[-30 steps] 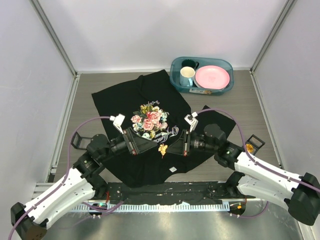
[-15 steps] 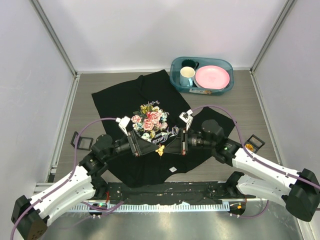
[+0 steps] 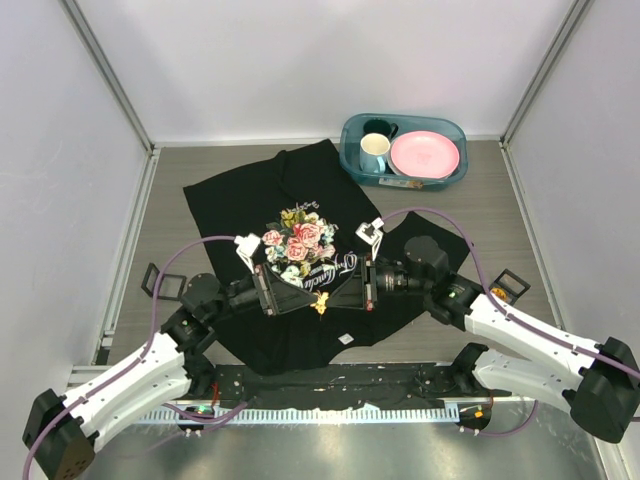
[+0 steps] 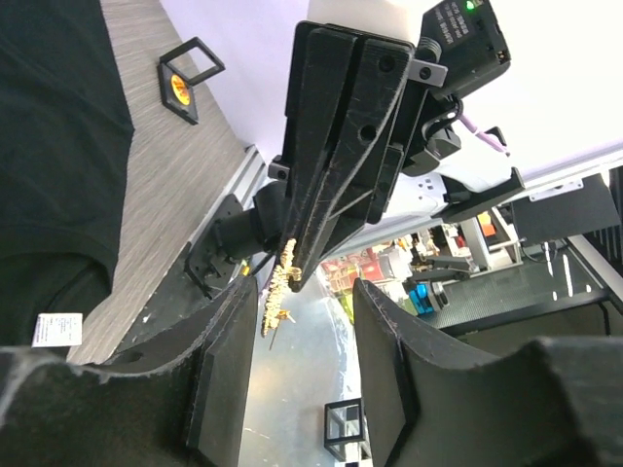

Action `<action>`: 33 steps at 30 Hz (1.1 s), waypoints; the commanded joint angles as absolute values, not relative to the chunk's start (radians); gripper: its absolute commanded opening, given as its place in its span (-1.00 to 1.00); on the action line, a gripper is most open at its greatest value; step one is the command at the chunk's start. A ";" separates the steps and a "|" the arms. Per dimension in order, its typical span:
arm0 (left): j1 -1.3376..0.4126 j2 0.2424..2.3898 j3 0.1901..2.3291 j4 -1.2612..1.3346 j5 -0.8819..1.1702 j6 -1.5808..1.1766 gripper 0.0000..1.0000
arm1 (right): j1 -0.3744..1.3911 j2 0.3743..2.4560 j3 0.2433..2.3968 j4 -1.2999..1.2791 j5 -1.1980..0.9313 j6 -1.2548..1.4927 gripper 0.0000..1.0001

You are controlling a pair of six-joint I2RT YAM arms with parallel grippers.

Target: Remove the brooch from the garment

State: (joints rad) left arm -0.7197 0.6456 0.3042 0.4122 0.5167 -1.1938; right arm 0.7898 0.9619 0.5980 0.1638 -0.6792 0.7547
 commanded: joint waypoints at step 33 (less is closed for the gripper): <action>-0.696 0.664 0.322 0.473 0.493 -1.210 -0.99 | 0.753 0.954 0.618 0.207 -0.727 0.747 -0.15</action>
